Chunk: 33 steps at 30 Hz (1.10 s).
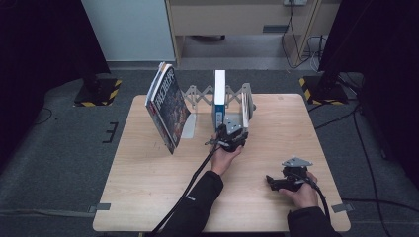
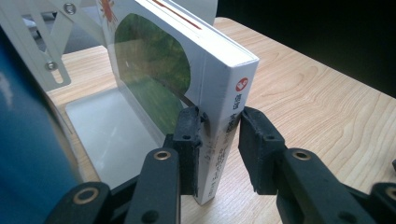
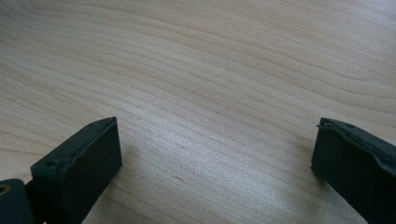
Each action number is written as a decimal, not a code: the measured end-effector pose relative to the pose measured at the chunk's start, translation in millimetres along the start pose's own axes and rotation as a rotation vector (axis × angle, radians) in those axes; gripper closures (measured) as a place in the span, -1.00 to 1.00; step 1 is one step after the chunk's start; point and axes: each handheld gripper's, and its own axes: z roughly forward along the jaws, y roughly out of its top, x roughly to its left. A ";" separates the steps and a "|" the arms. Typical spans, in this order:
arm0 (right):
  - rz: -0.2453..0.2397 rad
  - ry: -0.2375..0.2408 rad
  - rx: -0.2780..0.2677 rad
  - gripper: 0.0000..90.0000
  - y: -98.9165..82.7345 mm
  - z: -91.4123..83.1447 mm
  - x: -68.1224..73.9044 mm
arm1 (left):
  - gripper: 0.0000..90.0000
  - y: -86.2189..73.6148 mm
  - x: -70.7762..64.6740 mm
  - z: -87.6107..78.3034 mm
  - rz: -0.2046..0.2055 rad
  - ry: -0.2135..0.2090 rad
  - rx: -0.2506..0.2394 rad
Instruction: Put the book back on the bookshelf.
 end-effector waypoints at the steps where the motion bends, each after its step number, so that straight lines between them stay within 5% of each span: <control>1: 0.000 0.000 0.000 -0.96 0.0 0.0 0.0 | 0.50 0.4 -0.7 0.5 0.003 0.000 0.002; 12: -0.001 0.000 0.000 -0.96 0.0 0.0 0.0 | 0.34 -0.3 -2.3 -8.1 0.059 -0.015 0.003; 25: -0.001 0.000 0.000 -0.96 -0.1 0.0 0.0 | 0.14 -4.6 -2.1 -57.6 0.167 -0.054 0.037; 33: -0.001 0.000 0.000 -0.96 0.0 0.0 0.0 | 0.03 -8.5 8.0 -98.8 0.138 -0.097 0.051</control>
